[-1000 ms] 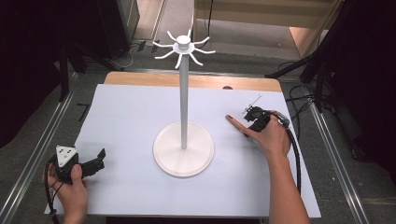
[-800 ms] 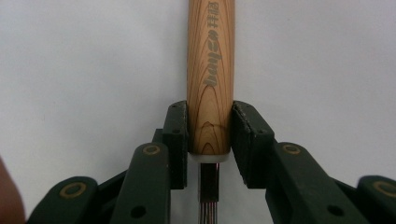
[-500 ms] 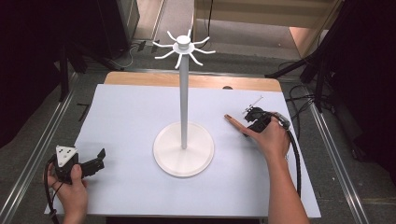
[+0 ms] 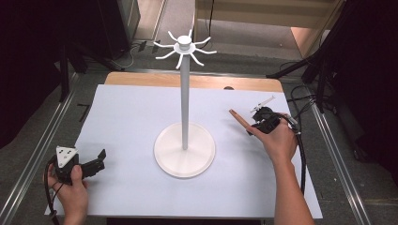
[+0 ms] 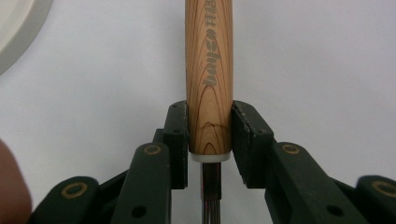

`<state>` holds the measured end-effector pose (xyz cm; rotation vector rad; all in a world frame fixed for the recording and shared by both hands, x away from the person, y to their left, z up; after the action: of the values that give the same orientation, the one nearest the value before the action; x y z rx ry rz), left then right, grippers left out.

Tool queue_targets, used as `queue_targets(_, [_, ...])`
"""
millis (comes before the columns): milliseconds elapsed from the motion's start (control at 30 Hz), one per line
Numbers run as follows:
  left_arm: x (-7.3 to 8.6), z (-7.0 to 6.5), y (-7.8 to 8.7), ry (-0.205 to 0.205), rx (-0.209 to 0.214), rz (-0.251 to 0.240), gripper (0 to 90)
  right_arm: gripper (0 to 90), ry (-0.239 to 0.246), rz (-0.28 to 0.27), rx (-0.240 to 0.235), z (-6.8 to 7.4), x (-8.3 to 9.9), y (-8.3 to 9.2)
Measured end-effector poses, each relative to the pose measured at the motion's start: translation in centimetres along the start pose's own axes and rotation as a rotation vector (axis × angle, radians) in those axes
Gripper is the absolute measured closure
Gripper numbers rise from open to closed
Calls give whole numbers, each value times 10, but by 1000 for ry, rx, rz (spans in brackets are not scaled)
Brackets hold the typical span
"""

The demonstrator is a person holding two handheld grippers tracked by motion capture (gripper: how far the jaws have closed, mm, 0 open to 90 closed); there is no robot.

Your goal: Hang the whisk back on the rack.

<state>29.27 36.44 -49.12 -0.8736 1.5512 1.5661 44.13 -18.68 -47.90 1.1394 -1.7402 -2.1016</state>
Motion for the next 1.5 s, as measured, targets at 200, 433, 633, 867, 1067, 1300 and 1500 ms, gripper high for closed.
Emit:
queue_targets(200, [0, 0, 0, -3, -2, -2, 4, 706, -5, -67, 2, -2, 2, 13])
queue_targets(433, [0, -1, 0, -8, -4, 0, 4, 706, -19, -175, -9, -1, 6, 27])
queue_targets(633, [0, -1, 0, -9, -4, 0, 4, 706, -28, -266, -34, 0, 8, 39])
queue_targets(867, [0, -1, 0, -9, -5, -1, 4, 707, -48, -381, -69, 6, 9, 56])
queue_targets(1067, [0, -1, 0, -9, -6, -2, 4, 708, -64, -523, -115, 14, 7, 76])
queue_targets(1300, [0, -1, 0, -9, -6, -3, 5, 709, -63, -698, -152, 25, 3, 100])
queue_targets(1500, [0, -1, 0, -8, -5, -4, 5, 709, -59, -789, -176, 36, -1, 115])
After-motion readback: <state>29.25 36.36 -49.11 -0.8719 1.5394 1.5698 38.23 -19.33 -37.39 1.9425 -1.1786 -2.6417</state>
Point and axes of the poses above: each handheld gripper's, and its own axes: y roughly backward along the jaws, x roughly out of its underside, z roughly to its left, the point moved 6 cm from there along -y, roughly forward along the jaws, and after that the axes turned 2 degrees about -y, right-handed, at the moved point
